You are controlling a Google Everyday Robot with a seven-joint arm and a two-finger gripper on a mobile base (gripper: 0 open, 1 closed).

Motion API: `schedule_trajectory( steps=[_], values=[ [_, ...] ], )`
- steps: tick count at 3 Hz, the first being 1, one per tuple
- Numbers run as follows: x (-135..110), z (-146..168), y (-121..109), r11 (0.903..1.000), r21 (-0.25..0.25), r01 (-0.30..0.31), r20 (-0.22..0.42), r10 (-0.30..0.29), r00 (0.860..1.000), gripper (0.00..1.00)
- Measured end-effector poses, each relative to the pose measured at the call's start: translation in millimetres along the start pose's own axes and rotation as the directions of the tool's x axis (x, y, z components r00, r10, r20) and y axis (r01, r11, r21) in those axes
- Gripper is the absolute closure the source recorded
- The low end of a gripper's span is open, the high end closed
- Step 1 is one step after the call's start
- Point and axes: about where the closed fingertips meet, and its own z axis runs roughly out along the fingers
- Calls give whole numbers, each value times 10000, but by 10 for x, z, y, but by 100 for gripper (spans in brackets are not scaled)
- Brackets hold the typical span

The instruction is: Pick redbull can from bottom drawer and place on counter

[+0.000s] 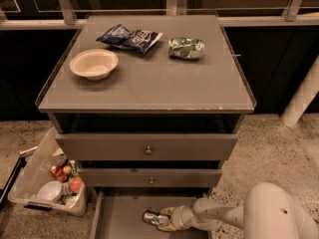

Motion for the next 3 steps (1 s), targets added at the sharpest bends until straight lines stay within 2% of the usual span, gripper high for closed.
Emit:
schedule_trajectory(
  steps=[1,2,3],
  values=[
    [0,0,0,10000,0,0,0,0,10000,87],
    [0,0,1,10000,-1,0,0,0,10000,100],
    [0,-1,1,10000,0,1,1,-1,10000,100]
  ],
)
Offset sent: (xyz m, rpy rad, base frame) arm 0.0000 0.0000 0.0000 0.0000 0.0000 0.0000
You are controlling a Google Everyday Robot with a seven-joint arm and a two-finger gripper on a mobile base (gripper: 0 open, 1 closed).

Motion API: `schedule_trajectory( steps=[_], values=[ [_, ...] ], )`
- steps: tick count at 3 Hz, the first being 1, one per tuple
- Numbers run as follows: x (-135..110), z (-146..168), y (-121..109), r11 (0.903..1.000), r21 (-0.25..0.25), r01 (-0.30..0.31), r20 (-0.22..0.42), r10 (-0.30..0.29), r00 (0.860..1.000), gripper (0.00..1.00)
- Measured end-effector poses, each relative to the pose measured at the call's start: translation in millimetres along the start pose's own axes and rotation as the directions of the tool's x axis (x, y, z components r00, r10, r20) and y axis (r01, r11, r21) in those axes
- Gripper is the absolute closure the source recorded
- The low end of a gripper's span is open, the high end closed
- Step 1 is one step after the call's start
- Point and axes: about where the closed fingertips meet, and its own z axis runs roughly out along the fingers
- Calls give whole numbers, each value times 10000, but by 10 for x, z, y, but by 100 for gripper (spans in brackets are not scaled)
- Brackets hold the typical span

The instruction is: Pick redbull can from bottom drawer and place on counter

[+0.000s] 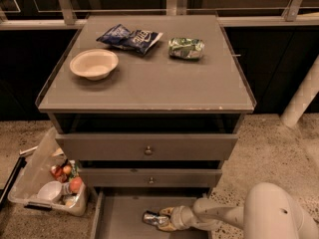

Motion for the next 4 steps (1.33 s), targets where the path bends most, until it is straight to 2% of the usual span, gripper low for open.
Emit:
schedule_trajectory(
  steps=[1,2,3,4],
  values=[
    [-33,-174,103,9999,69,95,61,-96,9999,100],
    [-116,-588,265,9986,278,453,460,-465,9979,100],
    [-149,-1145,411,9941,799,730,786,-793,9937,100],
    [-209,-1726,508,9853,1365,1029,723,-1135,9909,100]
  ],
)
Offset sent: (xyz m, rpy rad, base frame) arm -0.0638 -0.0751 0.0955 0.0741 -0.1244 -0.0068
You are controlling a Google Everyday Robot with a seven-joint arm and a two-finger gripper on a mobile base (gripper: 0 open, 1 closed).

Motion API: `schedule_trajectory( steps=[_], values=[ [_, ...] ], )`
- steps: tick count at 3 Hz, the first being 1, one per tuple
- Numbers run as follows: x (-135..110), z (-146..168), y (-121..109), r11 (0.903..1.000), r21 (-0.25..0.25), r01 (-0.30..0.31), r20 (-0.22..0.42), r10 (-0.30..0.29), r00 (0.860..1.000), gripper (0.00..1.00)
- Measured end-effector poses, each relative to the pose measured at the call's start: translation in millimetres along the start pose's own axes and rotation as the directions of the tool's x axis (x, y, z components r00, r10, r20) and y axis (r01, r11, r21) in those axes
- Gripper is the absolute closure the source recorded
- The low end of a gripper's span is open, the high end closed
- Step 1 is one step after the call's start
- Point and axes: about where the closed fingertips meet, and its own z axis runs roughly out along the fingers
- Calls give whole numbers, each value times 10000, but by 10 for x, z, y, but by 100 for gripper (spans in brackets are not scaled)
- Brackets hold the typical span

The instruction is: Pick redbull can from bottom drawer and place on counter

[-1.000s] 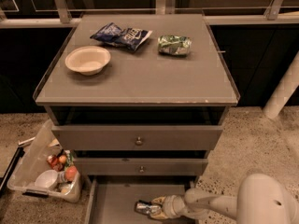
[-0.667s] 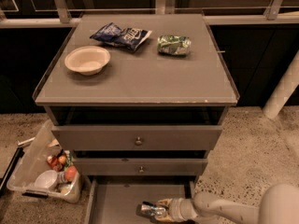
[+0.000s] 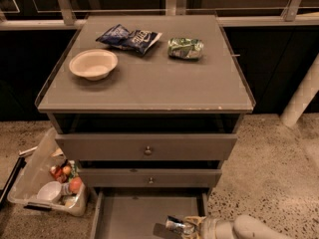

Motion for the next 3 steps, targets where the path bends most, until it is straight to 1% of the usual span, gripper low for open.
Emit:
schedule_trajectory(
  steps=[1,2,3],
  values=[
    [-288,-493,-114,9979,321,565,-218,-558,9982,100],
    [-779,-906,-389,9899,372,1370,-488,-1352,9896,100],
    [-1234,-1431,-665,9740,542,2201,-950,-2144,9721,100]
  ],
)
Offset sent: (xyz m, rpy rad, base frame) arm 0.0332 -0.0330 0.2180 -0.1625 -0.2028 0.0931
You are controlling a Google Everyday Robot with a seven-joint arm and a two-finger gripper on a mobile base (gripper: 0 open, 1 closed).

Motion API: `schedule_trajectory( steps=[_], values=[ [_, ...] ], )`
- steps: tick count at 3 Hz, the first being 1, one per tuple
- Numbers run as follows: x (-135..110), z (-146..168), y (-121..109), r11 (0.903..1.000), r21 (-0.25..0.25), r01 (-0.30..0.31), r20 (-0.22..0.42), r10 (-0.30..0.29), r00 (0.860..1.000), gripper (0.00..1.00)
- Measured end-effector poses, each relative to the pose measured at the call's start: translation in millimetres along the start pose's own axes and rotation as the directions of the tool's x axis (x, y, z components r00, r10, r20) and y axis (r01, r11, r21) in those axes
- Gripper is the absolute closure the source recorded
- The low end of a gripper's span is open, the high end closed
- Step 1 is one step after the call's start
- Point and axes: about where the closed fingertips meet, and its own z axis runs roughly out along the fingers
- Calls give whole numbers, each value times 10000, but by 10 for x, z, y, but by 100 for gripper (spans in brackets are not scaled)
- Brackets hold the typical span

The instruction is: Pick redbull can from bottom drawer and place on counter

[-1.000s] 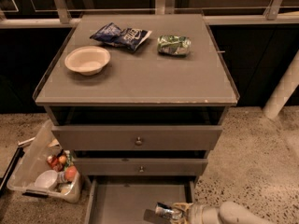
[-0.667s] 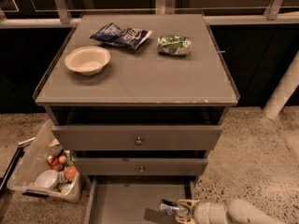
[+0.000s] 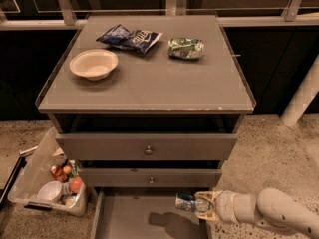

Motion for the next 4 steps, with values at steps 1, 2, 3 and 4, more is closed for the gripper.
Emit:
schedule_trajectory(
  steps=[1,2,3,4],
  values=[
    [0,0,0,10000,0,0,0,0,10000,100],
    [-212,-230,-148,9981,349,518,-50,-516,9987,100],
    [-706,-632,-413,9846,781,1563,-180,-1553,9877,100],
    [-1204,-1071,-665,9580,1234,2590,-485,-2549,9658,100]
  ],
)
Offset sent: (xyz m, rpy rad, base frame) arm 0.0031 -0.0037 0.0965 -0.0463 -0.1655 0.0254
